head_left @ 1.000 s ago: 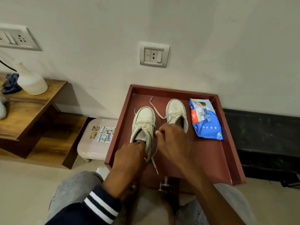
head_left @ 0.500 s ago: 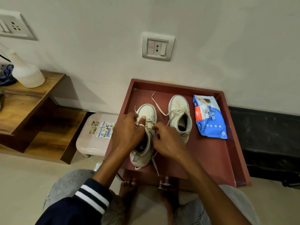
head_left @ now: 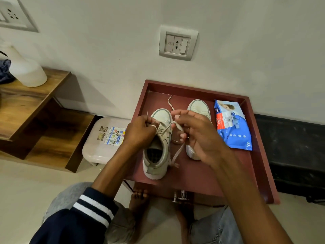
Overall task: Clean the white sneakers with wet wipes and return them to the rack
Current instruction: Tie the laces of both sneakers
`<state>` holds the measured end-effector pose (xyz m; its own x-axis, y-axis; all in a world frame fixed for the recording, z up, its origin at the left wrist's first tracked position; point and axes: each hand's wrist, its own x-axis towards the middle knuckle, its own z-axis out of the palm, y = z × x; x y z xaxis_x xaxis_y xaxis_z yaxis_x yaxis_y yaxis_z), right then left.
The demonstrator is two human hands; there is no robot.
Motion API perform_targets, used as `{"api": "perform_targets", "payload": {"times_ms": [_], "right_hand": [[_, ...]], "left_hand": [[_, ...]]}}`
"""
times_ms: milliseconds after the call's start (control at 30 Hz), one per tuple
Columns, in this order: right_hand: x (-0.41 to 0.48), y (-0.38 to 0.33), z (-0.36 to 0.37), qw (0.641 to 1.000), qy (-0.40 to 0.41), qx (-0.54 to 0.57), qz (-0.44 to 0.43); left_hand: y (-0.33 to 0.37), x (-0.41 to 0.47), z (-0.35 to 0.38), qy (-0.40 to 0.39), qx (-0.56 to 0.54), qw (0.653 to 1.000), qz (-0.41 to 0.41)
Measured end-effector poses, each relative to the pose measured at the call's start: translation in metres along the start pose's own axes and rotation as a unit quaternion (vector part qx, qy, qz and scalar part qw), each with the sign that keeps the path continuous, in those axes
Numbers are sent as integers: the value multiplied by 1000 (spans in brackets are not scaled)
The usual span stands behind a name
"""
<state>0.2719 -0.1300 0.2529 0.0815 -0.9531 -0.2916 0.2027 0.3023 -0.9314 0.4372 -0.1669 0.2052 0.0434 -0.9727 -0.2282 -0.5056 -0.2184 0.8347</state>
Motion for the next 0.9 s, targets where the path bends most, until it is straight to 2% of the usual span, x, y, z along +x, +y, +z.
{"api": "perform_targets", "payload": {"times_ms": [200, 433, 667, 900], "right_hand": [[-12, -27, -18, 995, 31, 70, -66], [-11, -53, -17, 984, 75, 67, -146], [1, -94, 3, 971, 72, 6, -226], [11, -112, 32, 953, 64, -82, -284]], "left_hand": [[19, -9, -10, -25, -238, 971, -25], [38, -18, -34, -58, -399, 911, 84], [80, -23, -58, -57, -325, 927, 176], [112, -26, -82, -6, -227, 946, 233]]}}
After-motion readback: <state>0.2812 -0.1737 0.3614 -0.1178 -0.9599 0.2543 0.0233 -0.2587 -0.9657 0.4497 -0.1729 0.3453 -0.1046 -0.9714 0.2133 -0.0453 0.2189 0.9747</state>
